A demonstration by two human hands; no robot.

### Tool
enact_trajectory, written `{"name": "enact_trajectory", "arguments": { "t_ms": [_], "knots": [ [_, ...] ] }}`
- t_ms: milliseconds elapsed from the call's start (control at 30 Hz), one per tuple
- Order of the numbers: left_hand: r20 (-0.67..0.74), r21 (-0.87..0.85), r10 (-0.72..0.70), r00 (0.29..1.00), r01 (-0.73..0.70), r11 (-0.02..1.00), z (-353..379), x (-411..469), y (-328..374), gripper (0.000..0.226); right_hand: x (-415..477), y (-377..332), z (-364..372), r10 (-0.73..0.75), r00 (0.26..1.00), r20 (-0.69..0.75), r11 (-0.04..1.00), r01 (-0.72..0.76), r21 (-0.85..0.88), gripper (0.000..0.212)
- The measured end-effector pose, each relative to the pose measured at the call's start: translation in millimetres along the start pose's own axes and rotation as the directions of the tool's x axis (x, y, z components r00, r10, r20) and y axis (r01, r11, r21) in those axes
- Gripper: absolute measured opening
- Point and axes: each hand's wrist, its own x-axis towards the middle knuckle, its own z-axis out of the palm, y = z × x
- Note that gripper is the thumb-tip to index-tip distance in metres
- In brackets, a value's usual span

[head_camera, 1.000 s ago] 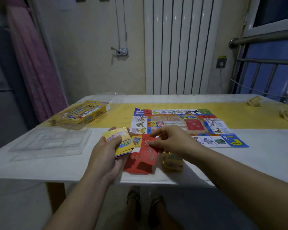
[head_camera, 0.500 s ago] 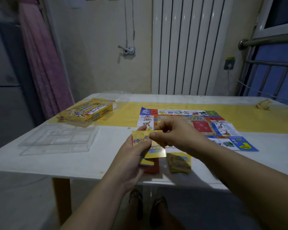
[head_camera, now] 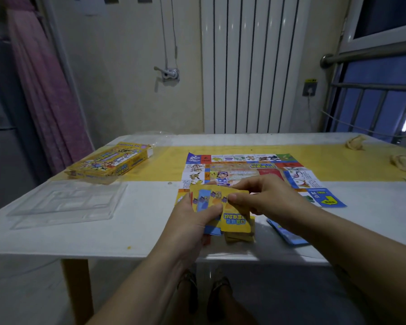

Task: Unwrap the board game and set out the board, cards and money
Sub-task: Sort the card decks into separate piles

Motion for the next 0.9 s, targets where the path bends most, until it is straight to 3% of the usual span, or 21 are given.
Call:
{"name": "enact_trajectory", "arguments": {
  "t_ms": [233, 367, 400, 467, 533, 600, 667, 733, 800, 900],
  "knots": [
    [-0.075, -0.210, 0.039, 0.996, -0.054, 0.976, 6, 5, 1, 0.025, -3, 7, -3, 0.043, 0.986, -0.162, 0.963, 0.002, 0.269, 0.016],
    [-0.092, -0.138, 0.099, 0.991, -0.112, 0.984, 5, 5, -2, 0.025, -13, 10, 2, 0.078, 0.996, -0.047, 0.924, -0.055, 0.377, 0.016],
    [-0.087, -0.086, 0.125, 0.988, -0.133, 0.987, 3, 6, -1, 0.025, -16, 9, 1, 0.069, 0.998, -0.012, 0.939, -0.060, 0.340, 0.014],
    [-0.043, 0.080, 0.172, 0.984, -0.168, 0.982, -1, 5, 2, 0.025, -17, 6, -8, -0.013, 1.000, -0.022, 0.999, 0.014, 0.036, 0.004],
    [0.029, 0.231, 0.175, 0.984, -0.177, 0.957, 0, 3, 7, 0.023, -15, 1, -17, -0.156, 0.987, -0.050, 0.953, 0.137, -0.272, 0.026],
    [0.065, 0.354, 0.168, 0.984, -0.180, 0.918, 4, 2, 10, 0.020, -12, -12, -23, -0.254, 0.967, 0.012, 0.893, 0.239, -0.382, 0.023],
    [0.039, 0.375, 0.170, 0.985, -0.172, 0.911, 6, 5, 11, 0.019, -8, -20, -26, -0.249, 0.960, 0.126, 0.854, 0.279, -0.438, 0.020],
    [-0.026, 0.229, 0.145, 0.989, -0.136, 0.964, 6, 9, 11, 0.015, -4, -21, -31, -0.176, 0.969, 0.176, 0.898, 0.231, -0.375, 0.017],
    [-0.116, -0.023, 0.047, 0.992, -0.050, 0.998, 3, 12, 12, 0.010, -3, -15, -34, -0.104, 0.983, 0.151, 0.968, 0.135, -0.212, 0.013],
    [-0.163, -0.370, -0.178, 0.970, 0.107, 0.923, -8, 13, 17, 0.009, -1, 4, -29, 0.053, 0.994, 0.093, 0.998, -0.051, -0.026, 0.011]
  ]
}}
